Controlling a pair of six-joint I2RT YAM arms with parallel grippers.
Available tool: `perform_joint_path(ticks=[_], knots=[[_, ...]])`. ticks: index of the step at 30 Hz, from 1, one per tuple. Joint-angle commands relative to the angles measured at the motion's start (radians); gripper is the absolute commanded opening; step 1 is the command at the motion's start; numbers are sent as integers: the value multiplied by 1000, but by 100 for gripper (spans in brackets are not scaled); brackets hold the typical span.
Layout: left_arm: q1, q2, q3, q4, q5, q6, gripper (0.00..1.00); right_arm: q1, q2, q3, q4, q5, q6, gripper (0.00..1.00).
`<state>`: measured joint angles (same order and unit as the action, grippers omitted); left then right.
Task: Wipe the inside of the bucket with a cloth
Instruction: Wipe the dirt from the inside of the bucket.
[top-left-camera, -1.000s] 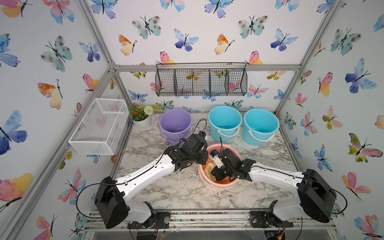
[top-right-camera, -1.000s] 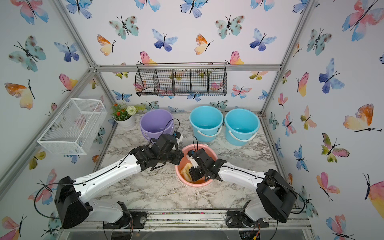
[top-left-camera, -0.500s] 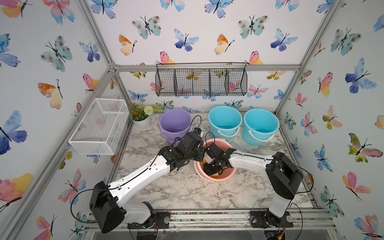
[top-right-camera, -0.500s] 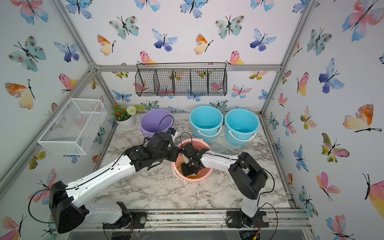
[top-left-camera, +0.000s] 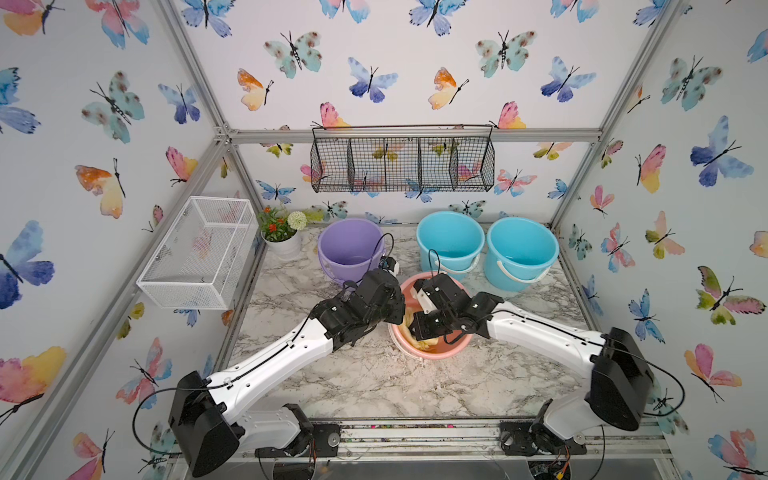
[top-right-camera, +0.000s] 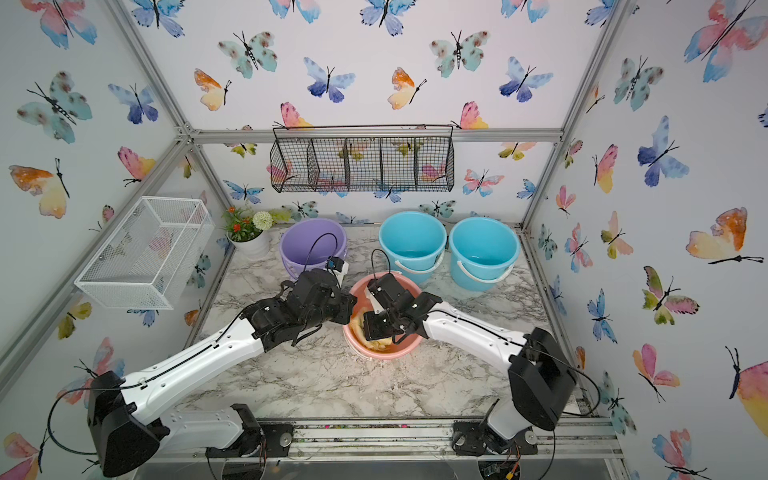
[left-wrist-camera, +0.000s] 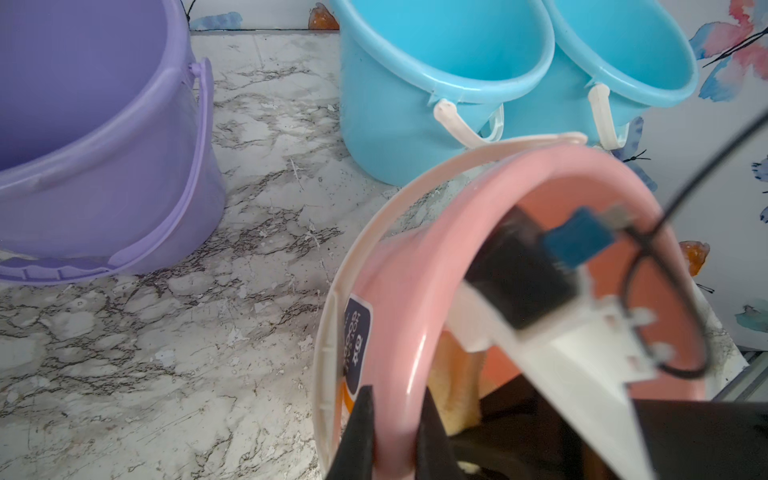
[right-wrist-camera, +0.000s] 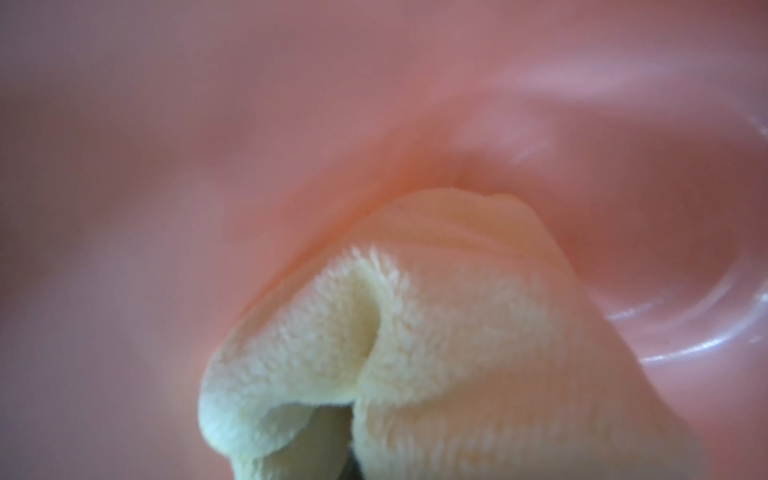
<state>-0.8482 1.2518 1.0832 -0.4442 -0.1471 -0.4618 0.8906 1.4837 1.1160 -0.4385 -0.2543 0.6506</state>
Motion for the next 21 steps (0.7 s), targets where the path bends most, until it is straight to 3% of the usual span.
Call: perform_joint_path(ticks=[1,6,10,15,21], knots=[[6,-34,-13,60,7,-34,0,-1,-109,-52,126,0,133,2],[6,-46,-29,75,23,-34,0,-1,-227,-116,245,60,223,2],[7,-48,-29,75,30,-30,0,-1,-241,-162,340,52,264,2],[7,-48,-28,74,31,-27,0,1,-140,-145,322,-63,244,2],[7,-51,-19,55,4,-13,0,4,-43,-45,84,-263,153,2]])
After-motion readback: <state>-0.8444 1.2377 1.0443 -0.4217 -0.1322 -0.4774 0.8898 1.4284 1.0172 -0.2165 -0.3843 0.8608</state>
